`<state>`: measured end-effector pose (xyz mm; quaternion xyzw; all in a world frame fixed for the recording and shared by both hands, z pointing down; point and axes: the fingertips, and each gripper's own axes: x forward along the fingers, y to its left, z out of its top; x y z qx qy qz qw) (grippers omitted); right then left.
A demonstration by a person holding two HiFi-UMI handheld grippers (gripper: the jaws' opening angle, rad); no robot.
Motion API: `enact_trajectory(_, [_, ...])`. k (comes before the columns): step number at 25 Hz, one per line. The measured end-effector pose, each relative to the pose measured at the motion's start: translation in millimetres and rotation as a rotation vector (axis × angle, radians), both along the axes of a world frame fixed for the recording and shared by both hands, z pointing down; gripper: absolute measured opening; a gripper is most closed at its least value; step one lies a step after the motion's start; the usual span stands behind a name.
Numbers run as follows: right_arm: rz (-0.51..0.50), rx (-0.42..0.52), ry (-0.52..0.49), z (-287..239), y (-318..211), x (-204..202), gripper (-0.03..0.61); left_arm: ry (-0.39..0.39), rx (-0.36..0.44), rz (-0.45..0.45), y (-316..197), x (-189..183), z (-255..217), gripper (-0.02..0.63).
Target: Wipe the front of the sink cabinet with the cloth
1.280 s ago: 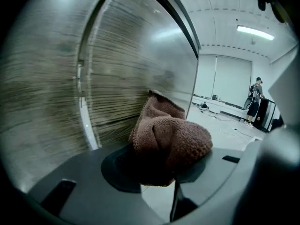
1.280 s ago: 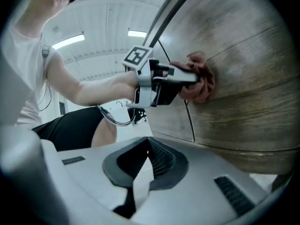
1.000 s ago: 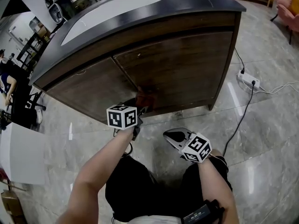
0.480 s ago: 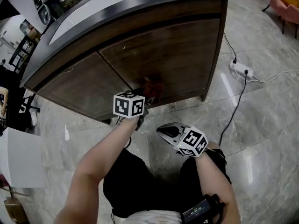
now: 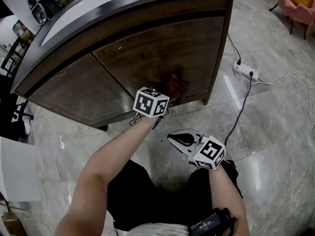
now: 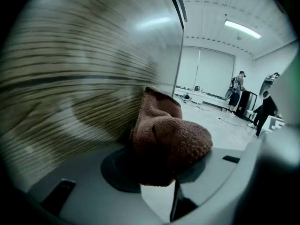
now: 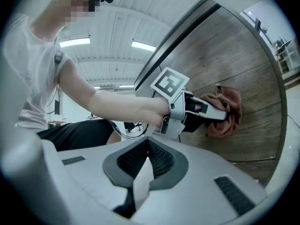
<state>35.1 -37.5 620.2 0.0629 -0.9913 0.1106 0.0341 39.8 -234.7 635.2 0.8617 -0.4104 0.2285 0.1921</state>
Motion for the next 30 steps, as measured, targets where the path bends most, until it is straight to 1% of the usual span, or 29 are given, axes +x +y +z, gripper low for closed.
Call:
enact_trajectory(2, [0.075,0.019,-0.014,-6.6,-12.8,19.1,0.012,0.009,0.014,0.036,-6.9,17.6,1.4,0.135])
enact_trajectory(5, [0.223,0.04,-0.028,-16.4,-34.5,56.2,0.012,0.02,0.038,0.096,-15.0,48.4,3.1,0.135])
enact_trajectory(9, [0.4,0.083,-0.077,-34.4,-58.0,97.1,0.012,0.051,0.067,0.142,-27.1,80.0,-0.6,0.135])
enact_trajectory(11, [0.479,0.068,-0.107,-36.7,-65.1,117.3,0.012,0.057,0.059,0.153,-32.5,95.1,6.9,0.135])
enact_trajectory(13, [0.537,0.006,-0.129,-29.5,-56.2,135.3,0.012,0.071,0.009,0.151,-26.4,112.1,28.1,0.135])
enact_trajectory(15, [0.562,-0.026,-0.138,-25.4,-51.6,144.3,0.012,0.104,-0.034,0.149,-24.5,128.8,39.8,0.135])
enact_trajectory(18, [0.554,0.004,-0.155,-36.5,-62.3,137.7,0.012,0.155,-0.047,0.138,-38.8,143.9,27.6,0.135])
enact_trajectory(21, [0.542,0.022,-0.172,-41.0,-65.4,130.8,0.012,0.161,-0.046,0.13,-40.8,146.4,24.4,0.135])
enact_trajectory(24, [0.537,0.028,-0.179,-35.8,-70.7,129.7,0.012,0.157,-0.026,0.103,-41.0,133.0,24.3,0.135])
enact_trajectory(27, [0.541,-0.001,-0.204,-28.8,-80.4,129.2,0.012,0.126,0.0,0.081,-36.2,110.4,21.2,0.135])
enact_trajectory(30, [0.515,-0.025,-0.213,-20.3,-87.2,115.8,0.012,0.114,0.001,0.033,-25.5,83.4,20.4,0.135])
